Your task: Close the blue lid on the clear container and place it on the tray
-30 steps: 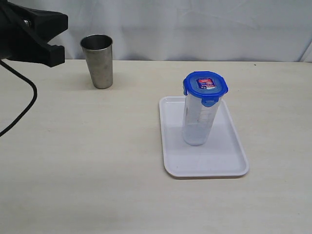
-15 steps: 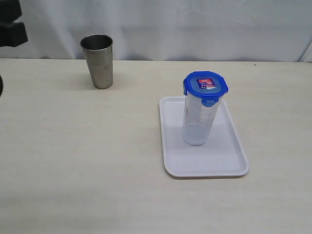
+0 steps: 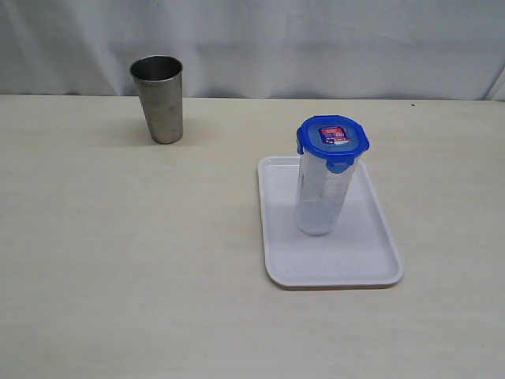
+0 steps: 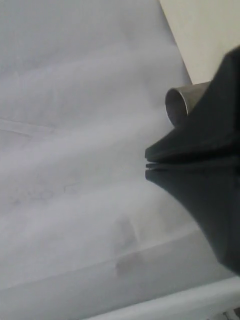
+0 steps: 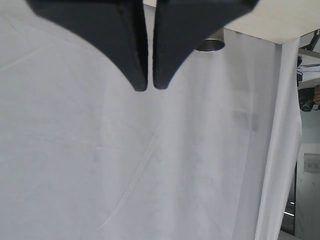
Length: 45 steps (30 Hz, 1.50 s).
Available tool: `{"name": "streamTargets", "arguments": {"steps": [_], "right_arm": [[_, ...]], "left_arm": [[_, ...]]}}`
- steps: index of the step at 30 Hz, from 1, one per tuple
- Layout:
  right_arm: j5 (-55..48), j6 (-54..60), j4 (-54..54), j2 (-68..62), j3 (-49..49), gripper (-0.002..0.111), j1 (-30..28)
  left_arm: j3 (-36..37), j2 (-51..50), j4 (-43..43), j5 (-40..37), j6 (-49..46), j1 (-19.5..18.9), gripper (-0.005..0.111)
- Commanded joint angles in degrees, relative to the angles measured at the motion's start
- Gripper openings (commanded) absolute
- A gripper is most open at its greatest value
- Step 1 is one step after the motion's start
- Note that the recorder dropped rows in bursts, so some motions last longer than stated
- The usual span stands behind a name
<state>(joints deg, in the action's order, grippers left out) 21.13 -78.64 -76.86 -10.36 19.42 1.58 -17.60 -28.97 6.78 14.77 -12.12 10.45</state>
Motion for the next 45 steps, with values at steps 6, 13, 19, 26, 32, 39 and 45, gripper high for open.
{"name": "streamTargets", "arguments": {"steps": [6,13,19,26,32,39,45], "right_arm": [[-0.19,-0.21,-0.47,0.35,-0.22,0.005,-0.13],[-0.19,-0.21,-0.47,0.35,-0.22,0.005,-0.13],[-0.19,-0.21,-0.47,0.35,-0.22,0.005,-0.13],[-0.19,-0.21,-0.47,0.35,-0.22,0.005,-0.13],[-0.19,-0.21,-0.47,0.35,-0.22,0.005,-0.13],[-0.19,-0.21,-0.47,0.35,-0.22,0.005,-0.13],[-0.19,-0.21,-0.47,0.35,-0.22,0.005,-0.13]], "left_arm": [[11.67,16.63,-0.31,1.81,0.06,-2.73,0.000],[12.36,25.27,-0.31,-2.61,1.66,-2.73,0.000],[12.36,25.40,-0.31,-2.61,6.16,-2.73,0.000],[13.01,28.97,-0.40,-8.21,7.84,-2.73,0.000],[17.14,28.97,-0.40,-7.05,7.45,-2.73,0.000],[17.60,28.97,-2.19,-10.35,7.69,-5.77,0.000],[17.60,28.97,-4.08,-10.24,8.63,-6.84,0.000]]}}
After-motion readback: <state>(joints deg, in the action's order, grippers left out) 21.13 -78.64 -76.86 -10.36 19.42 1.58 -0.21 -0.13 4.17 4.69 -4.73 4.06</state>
